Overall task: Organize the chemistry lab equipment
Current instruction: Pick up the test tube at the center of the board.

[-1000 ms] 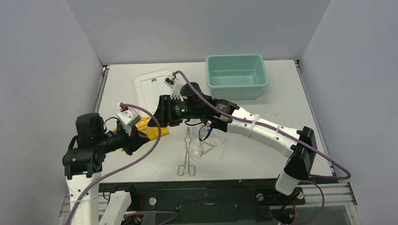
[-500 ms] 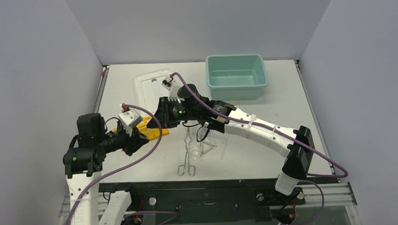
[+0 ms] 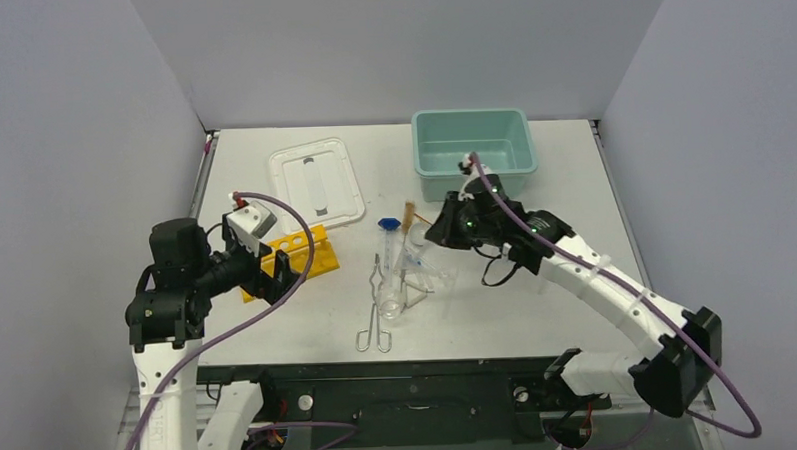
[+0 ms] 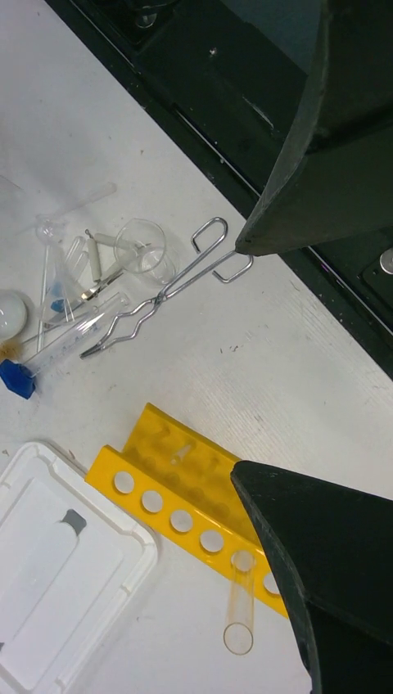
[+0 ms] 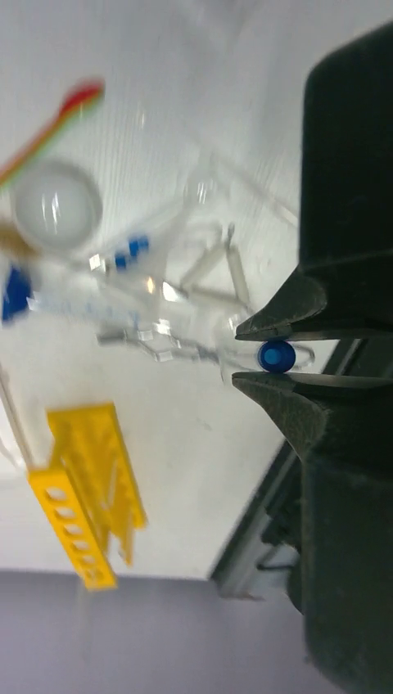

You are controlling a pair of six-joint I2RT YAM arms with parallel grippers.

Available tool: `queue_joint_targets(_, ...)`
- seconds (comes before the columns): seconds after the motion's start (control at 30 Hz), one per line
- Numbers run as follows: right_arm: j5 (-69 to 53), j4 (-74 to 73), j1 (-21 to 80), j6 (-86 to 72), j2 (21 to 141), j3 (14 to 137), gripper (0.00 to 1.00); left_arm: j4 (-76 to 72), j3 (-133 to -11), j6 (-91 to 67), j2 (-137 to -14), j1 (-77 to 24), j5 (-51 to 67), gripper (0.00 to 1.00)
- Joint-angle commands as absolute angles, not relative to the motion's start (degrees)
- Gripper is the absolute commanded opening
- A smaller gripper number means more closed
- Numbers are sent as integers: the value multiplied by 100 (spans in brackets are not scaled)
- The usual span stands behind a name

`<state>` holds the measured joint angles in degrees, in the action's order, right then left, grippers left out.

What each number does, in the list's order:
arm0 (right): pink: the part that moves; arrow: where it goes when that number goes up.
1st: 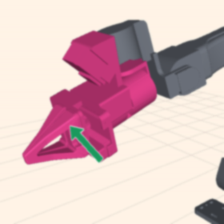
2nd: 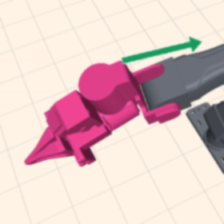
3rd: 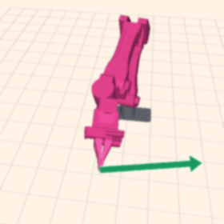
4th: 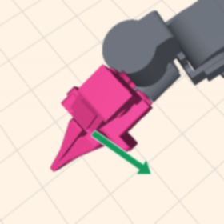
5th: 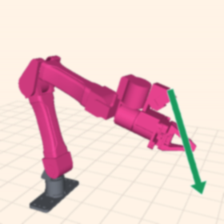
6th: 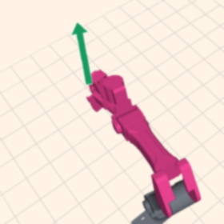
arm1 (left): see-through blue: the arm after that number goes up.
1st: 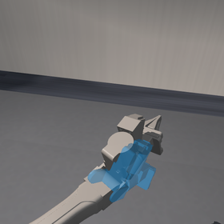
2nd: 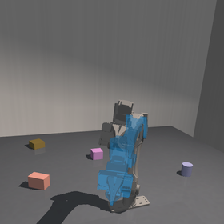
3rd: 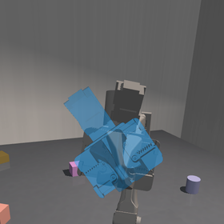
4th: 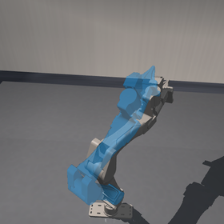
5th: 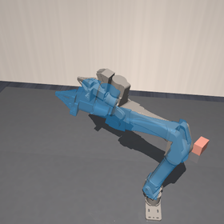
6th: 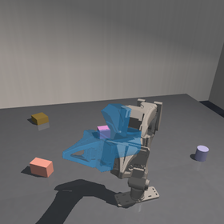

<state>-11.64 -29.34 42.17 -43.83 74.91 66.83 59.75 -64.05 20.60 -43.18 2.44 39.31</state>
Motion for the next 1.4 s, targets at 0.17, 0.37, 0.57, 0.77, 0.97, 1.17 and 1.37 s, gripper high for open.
queue_joint_targets(0.17, 1464, -4134, 2014, -3973, 5832, 5370, 0, 5717, -6647, 1842, -4677, 264, 3366, 97)
queue_joint_targets(0.37, 2243, -4049, 1226, -3948, 5696, 4993, 0, 5804, -6648, 1930, -4681, 264, 3236, 96)
queue_joint_targets(0.57, 2756, -3679, 1118, -3918, 6108, 4915, 0, 5910, -6658, 1985, -4797, 264, 3189, 96)
queue_joint_targets(0.77, 2791, -3285, 1118, -3895, 6614, 4841, 0, 5939, -6633, 2038, -4784, 264, 3110, 97)
queue_joint_targets(0.97, 2655, -3023, 1185, -3905, 6848, 4665, 0, 5965, -6613, 2090, -4786, 264, 3045, 97)
queue_joint_targets(1.17, 2722, -2797, 1453, -3985, 6829, 4588, 0, 5926, -6590, 2075, -4799, 264, 3028, 97)
queue_joint_targets(1.37, 2906, -2640, 1597, -4034, 6988, 4730, 0, 5936, -6579, 2070, -4792, 264, 2987, 97)
